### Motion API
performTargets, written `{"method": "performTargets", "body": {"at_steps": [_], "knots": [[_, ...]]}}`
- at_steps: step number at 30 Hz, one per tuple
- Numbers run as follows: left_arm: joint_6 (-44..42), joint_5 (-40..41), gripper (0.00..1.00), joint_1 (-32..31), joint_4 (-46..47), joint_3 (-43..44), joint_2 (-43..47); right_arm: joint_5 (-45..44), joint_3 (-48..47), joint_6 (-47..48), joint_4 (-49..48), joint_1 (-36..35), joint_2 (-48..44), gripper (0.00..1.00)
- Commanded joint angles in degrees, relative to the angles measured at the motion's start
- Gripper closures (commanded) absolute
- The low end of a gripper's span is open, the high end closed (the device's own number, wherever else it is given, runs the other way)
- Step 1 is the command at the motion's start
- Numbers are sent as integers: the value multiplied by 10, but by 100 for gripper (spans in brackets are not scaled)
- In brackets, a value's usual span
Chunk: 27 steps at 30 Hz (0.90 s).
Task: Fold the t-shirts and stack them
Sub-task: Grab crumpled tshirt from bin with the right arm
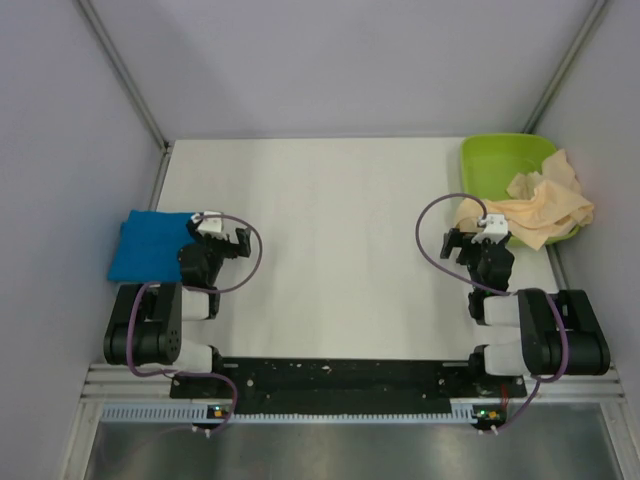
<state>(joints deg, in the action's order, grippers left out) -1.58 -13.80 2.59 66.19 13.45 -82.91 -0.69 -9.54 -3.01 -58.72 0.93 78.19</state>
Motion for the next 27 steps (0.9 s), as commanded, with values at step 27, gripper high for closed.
{"method": "performTargets", "body": {"at_steps": [27], "knots": [[-125, -111, 5, -16, -891, 575, -17, -54, -677, -141, 834, 102, -21, 6]]}}
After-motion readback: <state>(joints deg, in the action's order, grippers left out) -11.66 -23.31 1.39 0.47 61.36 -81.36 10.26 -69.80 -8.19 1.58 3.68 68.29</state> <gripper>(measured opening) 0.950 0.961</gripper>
